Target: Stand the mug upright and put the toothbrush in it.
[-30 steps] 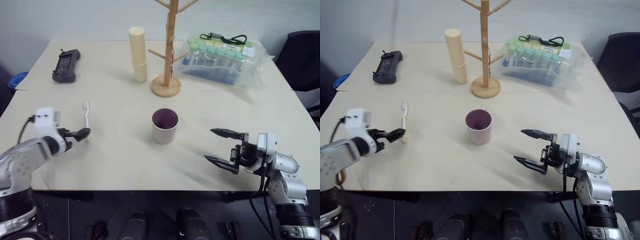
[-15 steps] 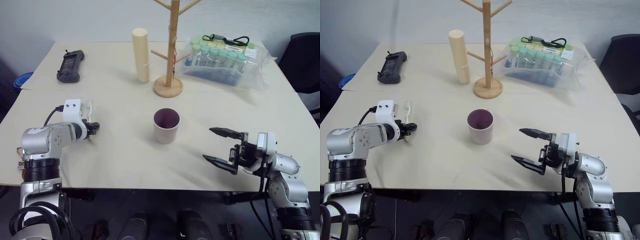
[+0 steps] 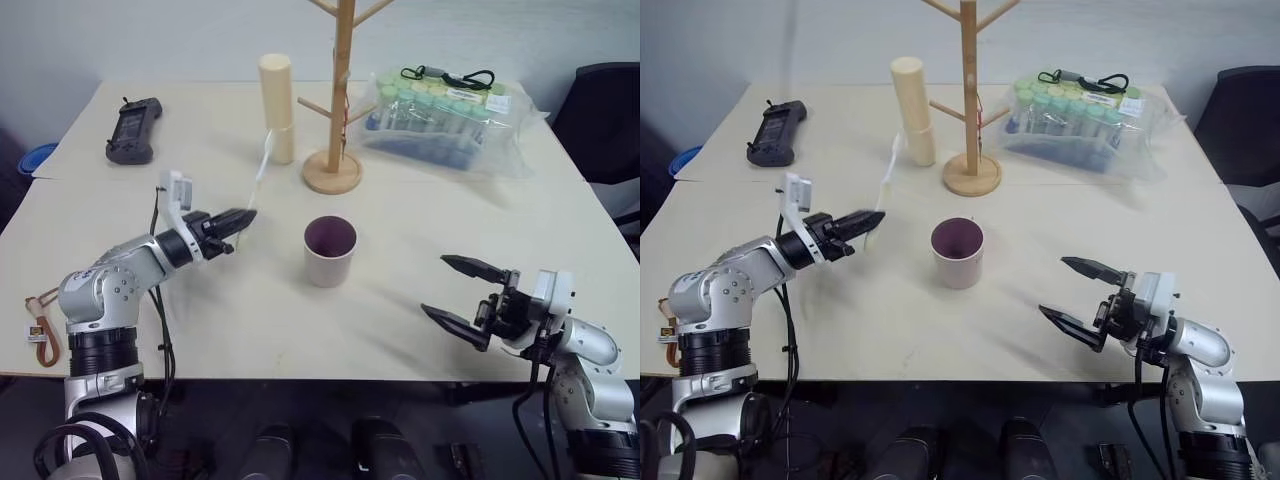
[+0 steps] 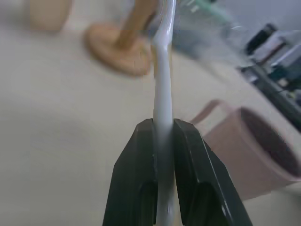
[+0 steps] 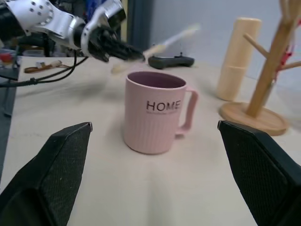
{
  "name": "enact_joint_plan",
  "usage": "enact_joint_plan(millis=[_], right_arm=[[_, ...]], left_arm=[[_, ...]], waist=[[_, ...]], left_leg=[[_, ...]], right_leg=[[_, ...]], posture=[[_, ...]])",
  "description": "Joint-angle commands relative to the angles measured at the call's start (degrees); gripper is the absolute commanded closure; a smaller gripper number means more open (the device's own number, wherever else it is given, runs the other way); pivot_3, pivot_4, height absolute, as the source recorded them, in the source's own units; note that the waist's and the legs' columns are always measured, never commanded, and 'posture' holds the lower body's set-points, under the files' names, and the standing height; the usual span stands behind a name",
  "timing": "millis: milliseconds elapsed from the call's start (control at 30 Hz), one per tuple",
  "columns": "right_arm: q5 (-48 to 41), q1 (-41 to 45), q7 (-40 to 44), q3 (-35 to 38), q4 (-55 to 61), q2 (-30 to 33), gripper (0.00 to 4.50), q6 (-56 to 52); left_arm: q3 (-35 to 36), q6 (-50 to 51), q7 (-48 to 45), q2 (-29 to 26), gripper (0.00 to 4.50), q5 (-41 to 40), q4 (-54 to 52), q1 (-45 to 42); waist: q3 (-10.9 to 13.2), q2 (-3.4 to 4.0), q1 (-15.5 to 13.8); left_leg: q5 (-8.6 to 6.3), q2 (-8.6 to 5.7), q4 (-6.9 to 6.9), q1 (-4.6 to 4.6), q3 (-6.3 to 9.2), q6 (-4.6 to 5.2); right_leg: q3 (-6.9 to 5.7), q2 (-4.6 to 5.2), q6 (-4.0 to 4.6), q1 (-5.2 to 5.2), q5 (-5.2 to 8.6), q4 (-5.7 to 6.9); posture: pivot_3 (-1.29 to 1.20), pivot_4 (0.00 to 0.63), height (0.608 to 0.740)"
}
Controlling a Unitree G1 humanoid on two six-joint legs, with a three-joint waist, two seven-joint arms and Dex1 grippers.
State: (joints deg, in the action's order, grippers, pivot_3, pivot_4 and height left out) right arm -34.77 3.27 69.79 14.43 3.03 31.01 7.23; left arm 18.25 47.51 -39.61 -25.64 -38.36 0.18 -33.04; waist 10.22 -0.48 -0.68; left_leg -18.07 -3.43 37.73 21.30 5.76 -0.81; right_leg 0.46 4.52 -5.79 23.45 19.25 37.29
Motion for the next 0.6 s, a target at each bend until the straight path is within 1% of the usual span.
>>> enact_joint_plan(millis=[33, 167, 300, 400, 467, 600], right_arm=[[-0.58, -1.42, -1.51, 2.23, 2.52, 0.40, 0.00, 1.07], [0.01, -1.88, -2.99, 1.85, 3.24, -0.29, 0.00, 1.84], [0.56, -1.79, -4.86, 1.70, 4.36, -0.77, 0.00, 2.26], [0.82, -2.46, -6.37, 1.69, 5.59, -0.99, 0.00, 2.54], [1.10, -3.29, -7.35, 1.72, 6.31, -1.27, 0.00, 2.88], [1.32, -3.91, -8.67, 1.76, 7.11, -1.55, 0.00, 3.16]], left_arm=[[0.40, -11.38, -6.91, 6.07, 4.32, -4.36, -3.67, 0.07], [-3.01, -22.05, -12.30, 16.79, 4.32, -4.69, 1.22, -3.18], [-8.92, -33.63, -17.15, 20.84, 4.32, 2.76, 10.03, -3.97], [-10.77, -48.59, -20.23, 22.28, 4.32, 8.82, 18.33, -4.33], [-11.68, -53.55, -21.70, 23.31, 3.57, 10.41, 22.49, -4.31], [-11.87, -59.75, -22.65, 24.17, 2.45, 11.83, 28.18, -4.84]], waist=[[0.00, 0.00, -0.16], [0.02, -0.03, -0.70], [0.03, -0.05, -0.78], [0.03, -0.06, -0.61], [0.04, -0.07, -0.59], [0.04, -0.07, -0.76]], left_leg=[[0.00, 0.00, 0.03, -0.02, -0.01, 0.00], [-0.02, -0.03, 0.20, -0.04, -0.04, 0.04], [-0.06, -0.07, 0.24, -0.04, -0.11, 0.12], [-0.07, -0.06, 0.23, -0.05, -0.15, 0.13], [-0.07, -0.02, 0.20, -0.05, -0.19, 0.13], [-0.08, -0.03, 0.23, -0.05, -0.18, 0.15]], right_leg=[[-0.02, 0.00, 0.00, -0.03, 0.00, 0.02], [0.00, -0.02, 0.01, -0.12, -0.01, 0.06], [-0.07, -0.04, 0.00, -0.14, -0.01, 0.05], [-0.09, -0.06, 0.00, -0.12, -0.01, 0.05], [-0.09, -0.10, 0.00, -0.08, -0.01, 0.06], [-0.07, -0.08, 0.00, -0.10, -0.01, 0.06]], posture=[[0.00, 0.150, 0.740], [0.00, 0.150, 0.740], [0.00, 0.150, 0.740], [0.00, 0.150, 0.740], [0.00, 0.150, 0.740], [0.00, 0.150, 0.740]])
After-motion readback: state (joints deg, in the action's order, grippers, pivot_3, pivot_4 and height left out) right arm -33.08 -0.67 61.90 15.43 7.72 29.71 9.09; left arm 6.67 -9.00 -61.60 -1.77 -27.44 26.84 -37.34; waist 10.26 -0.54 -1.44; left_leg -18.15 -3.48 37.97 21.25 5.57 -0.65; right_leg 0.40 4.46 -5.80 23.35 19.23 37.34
